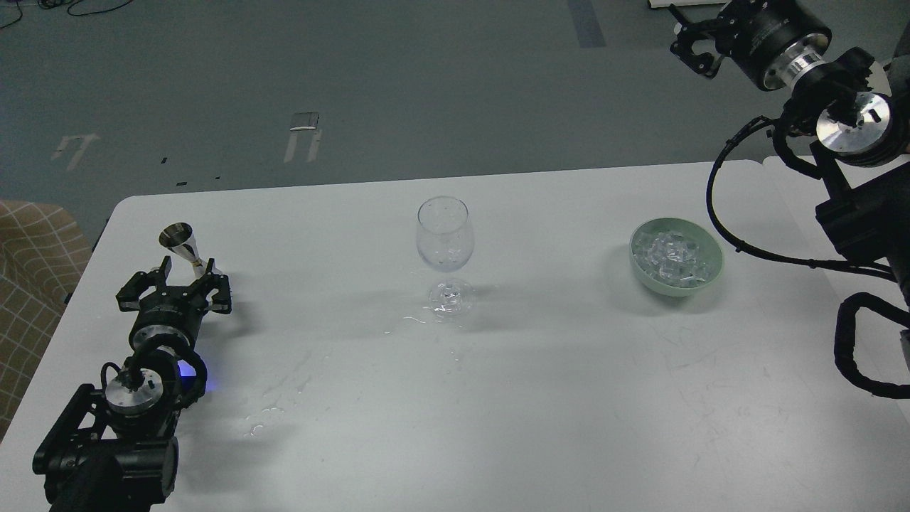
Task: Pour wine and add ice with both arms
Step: 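Lift the jigger with the left gripper and carry it toward the wine glass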
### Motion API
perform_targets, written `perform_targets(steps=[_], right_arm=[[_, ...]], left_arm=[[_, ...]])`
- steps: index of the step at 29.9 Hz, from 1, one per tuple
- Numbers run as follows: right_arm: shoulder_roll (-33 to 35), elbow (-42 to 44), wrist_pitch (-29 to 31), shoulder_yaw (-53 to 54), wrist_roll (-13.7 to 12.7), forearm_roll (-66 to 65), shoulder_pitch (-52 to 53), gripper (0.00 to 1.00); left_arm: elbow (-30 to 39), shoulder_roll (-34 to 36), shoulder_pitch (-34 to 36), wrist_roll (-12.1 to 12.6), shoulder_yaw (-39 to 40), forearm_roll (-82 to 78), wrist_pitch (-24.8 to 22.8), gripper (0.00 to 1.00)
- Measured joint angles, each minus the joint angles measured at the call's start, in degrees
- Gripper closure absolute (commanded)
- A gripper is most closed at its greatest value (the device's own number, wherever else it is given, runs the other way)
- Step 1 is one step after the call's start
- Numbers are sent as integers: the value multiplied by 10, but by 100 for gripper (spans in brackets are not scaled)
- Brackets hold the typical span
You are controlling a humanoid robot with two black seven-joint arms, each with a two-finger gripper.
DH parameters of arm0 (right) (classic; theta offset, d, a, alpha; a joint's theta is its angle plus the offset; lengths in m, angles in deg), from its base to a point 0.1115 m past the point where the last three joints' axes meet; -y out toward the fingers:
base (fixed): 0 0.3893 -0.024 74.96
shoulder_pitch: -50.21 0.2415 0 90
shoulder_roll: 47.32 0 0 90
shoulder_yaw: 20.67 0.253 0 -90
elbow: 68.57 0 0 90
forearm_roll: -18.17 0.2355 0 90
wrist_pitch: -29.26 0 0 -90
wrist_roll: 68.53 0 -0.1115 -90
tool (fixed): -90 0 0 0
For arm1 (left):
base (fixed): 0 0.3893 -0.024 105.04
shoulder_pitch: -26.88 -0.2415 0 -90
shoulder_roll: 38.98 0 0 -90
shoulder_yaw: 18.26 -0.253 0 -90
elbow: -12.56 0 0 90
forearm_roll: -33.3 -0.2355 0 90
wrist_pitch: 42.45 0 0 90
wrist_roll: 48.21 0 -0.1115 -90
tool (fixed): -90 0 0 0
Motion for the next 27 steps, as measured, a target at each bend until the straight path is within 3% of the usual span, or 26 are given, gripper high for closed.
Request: perform_targets(steps=[10, 16, 18, 27], right_arm=[[7, -2, 0, 0, 0, 0, 3, 0], [7, -2, 1, -1, 0, 0, 2, 0], [7, -1, 1, -2, 0, 0, 0, 0], [5, 0, 0, -21, 0, 0, 4, 0]], left_arm=[[-41, 0, 31, 3, -8, 0, -15, 49], [-77, 0, 50, 5, -9, 0, -43, 58], [-82, 1, 52, 6, -9, 0, -47, 65], [-85, -1, 53, 6, -8, -1, -63, 67]])
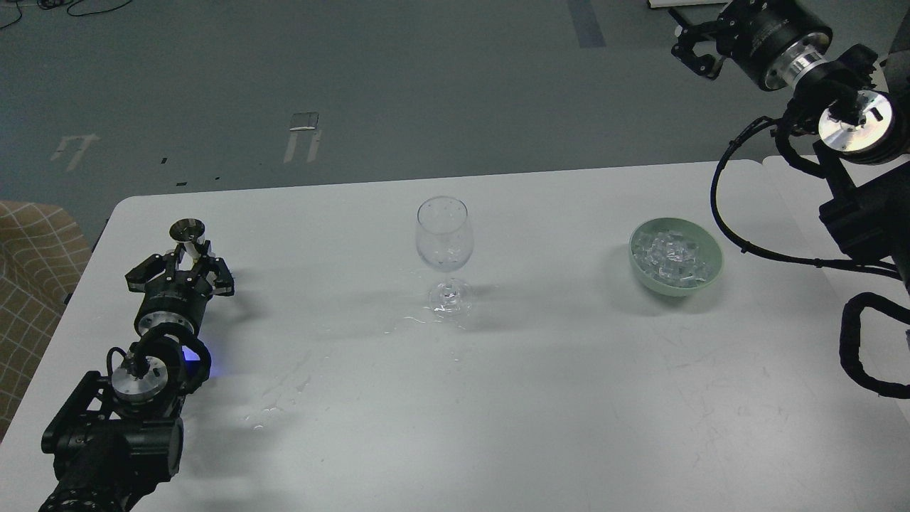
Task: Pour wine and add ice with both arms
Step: 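Lift the jigger with the left gripper and carry it toward the wine glass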
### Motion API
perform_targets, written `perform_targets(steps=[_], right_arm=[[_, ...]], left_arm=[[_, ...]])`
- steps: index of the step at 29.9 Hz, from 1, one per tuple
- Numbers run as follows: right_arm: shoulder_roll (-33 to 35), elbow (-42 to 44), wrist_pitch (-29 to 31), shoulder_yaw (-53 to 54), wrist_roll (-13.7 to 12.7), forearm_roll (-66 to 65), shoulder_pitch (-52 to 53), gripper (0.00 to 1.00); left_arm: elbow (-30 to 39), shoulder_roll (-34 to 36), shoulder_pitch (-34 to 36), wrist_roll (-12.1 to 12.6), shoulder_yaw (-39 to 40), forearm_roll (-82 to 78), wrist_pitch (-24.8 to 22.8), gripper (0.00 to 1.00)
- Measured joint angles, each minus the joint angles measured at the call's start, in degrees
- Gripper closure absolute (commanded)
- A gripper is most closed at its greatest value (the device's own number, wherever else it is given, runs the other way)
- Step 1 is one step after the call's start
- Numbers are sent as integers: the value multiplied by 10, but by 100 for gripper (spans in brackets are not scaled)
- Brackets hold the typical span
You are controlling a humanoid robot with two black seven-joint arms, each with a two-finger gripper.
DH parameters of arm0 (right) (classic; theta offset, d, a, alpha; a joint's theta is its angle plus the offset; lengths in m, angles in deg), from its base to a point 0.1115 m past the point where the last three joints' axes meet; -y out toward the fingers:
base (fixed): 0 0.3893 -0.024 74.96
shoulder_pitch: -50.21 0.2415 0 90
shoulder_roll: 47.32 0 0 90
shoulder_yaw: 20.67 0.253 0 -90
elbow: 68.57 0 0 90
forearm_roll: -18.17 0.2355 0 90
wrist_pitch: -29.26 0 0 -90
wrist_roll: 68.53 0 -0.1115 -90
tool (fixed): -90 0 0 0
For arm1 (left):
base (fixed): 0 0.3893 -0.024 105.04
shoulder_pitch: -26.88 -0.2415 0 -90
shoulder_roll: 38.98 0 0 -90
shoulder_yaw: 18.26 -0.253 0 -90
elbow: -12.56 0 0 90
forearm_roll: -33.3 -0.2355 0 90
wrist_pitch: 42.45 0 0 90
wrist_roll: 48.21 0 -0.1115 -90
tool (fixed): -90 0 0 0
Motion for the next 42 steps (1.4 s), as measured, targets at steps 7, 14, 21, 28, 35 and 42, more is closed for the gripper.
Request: perform_targets(steps=[7, 14, 21, 28, 35, 42], right_arm=[[0, 0, 0, -1, 0, 0, 0, 0], [1, -1, 0, -10, 0, 0, 4, 0], [7, -2, 0, -11, 0, 0, 3, 0], [20, -3, 0, -11, 0, 2, 1, 0], [23, -4, 0, -11, 0, 2, 1, 0], [40, -7, 2, -8, 0, 2, -2, 0]], left_arm=[[-4, 1, 0, 2, 5, 1, -14, 72], [-7, 1, 0, 2, 7, 2, -44, 93], [-1, -3, 1, 1, 6, 1, -61, 93], [42, -3, -1, 4, 3, 1, -79, 94], [161, 4, -11, 19, -2, 0, -31, 94], [284, 4, -24, 48, -31, -5, 46, 94]])
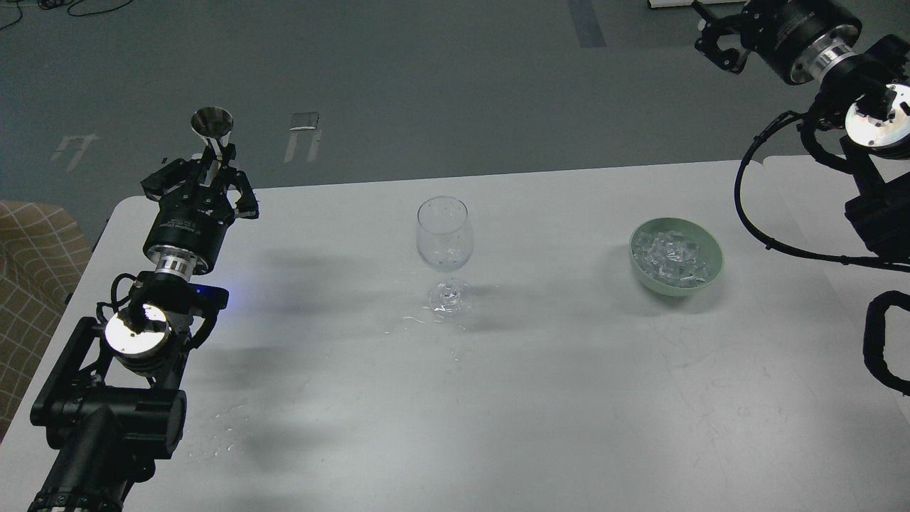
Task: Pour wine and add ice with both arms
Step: 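Lift the jigger with the left gripper and carry it toward the wine glass, then tilt the jigger over the wine glass with the left gripper to pour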
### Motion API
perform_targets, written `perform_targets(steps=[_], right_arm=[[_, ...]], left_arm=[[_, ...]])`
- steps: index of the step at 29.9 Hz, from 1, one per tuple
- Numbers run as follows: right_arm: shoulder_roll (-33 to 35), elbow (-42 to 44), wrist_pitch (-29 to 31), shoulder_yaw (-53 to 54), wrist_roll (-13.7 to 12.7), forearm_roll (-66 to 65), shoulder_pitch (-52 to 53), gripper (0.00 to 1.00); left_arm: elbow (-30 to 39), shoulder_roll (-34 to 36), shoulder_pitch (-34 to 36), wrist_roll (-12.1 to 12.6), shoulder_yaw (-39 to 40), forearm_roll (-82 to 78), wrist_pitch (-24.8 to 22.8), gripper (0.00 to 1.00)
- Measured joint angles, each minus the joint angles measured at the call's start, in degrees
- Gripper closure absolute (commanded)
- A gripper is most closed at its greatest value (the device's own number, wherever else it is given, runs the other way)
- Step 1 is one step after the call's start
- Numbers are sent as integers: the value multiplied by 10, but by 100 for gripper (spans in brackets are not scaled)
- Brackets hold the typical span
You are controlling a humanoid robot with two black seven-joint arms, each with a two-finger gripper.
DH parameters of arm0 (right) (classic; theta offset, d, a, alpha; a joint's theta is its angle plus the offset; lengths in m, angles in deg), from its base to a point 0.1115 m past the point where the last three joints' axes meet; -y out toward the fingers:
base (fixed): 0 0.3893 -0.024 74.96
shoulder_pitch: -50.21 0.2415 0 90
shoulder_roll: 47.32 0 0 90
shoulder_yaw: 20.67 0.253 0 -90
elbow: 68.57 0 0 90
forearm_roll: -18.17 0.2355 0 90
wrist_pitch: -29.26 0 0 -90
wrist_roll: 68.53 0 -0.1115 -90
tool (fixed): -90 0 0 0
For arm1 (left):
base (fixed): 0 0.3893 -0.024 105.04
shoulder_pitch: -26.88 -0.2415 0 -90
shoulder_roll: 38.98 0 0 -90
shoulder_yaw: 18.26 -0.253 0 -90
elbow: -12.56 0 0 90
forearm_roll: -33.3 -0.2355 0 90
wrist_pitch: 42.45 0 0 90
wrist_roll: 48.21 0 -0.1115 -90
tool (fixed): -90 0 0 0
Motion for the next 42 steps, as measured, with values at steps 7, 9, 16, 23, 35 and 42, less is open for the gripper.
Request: perform_targets(steps=[7, 9, 16, 23, 35, 42], right_arm=[[32, 0, 7, 5, 0, 1, 0, 0], [38, 0, 7, 5, 0, 1, -1, 0], [42, -8, 7, 8, 0, 2, -1, 0], [45, -10, 7, 9, 0, 2, -11, 0], [47, -12, 9, 19, 1, 2, -25, 0], [52, -12, 9, 26, 1, 2, -29, 0]], left_arm=[[158, 7, -28, 12, -26, -2, 132, 94], [206, -3, -39, 18, -28, -2, 174, 94], [259, -32, -72, 21, -50, -3, 210, 94], [286, -58, -99, 21, -63, -13, 228, 94], [322, -65, -102, 20, -112, -59, 250, 95], [324, -61, -97, 21, -124, -108, 259, 95]])
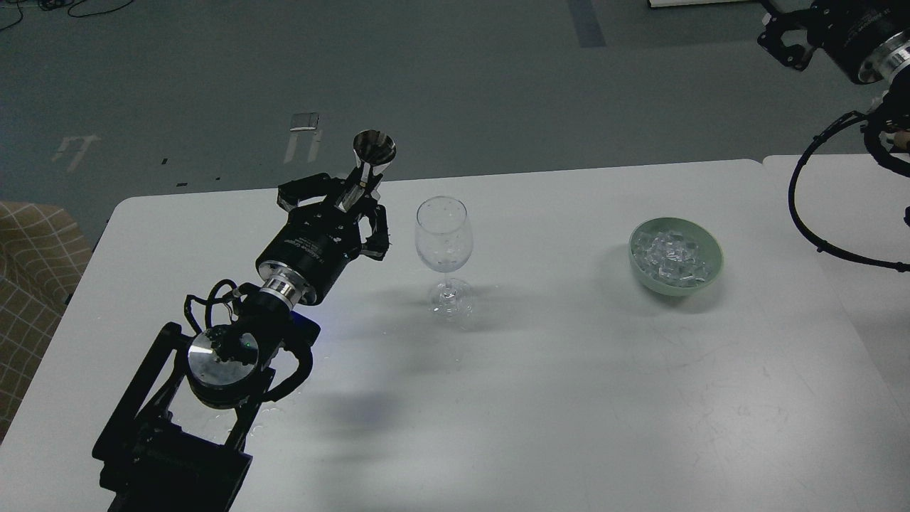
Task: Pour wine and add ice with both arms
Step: 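Tilt the jigger over the wine glass with the left gripper to pour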
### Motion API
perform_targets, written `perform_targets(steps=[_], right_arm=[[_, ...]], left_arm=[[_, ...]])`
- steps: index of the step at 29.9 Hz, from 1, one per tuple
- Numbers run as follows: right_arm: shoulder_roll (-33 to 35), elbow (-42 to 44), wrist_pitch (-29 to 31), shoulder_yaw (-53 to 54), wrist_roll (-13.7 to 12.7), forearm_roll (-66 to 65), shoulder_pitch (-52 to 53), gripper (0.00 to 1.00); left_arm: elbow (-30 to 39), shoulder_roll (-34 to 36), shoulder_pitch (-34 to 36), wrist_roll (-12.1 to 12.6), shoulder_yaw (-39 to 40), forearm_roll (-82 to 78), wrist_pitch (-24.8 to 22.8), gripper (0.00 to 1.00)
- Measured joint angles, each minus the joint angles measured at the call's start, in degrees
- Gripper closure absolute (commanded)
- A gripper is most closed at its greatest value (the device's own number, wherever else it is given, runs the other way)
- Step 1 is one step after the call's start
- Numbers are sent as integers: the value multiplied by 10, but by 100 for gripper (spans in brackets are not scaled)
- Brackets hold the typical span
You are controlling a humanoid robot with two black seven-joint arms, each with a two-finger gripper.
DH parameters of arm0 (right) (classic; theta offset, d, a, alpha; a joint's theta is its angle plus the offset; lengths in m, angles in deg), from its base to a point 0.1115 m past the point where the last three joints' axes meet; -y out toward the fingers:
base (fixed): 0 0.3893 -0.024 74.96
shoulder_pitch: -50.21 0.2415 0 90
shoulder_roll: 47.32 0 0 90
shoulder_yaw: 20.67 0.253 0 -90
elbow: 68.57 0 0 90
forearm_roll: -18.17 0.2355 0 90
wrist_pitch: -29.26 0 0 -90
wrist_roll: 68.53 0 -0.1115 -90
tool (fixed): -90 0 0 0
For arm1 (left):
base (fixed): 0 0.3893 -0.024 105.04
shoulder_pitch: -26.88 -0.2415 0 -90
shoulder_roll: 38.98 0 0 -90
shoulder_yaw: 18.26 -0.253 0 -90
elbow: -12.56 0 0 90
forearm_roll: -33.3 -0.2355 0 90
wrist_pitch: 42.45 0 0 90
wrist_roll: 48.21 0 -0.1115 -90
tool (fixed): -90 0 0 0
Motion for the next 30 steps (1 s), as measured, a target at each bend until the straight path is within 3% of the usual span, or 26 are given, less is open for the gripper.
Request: perform_targets(steps=[12, 30], right_arm=[[0, -7, 0, 3, 0, 0, -1, 0], [8, -13, 0, 3, 0, 0, -2, 0]], left_arm=[[-4, 25, 18, 22, -24, -81, 0, 95], [-7, 30, 41, 23, -72, -189, -8, 95]])
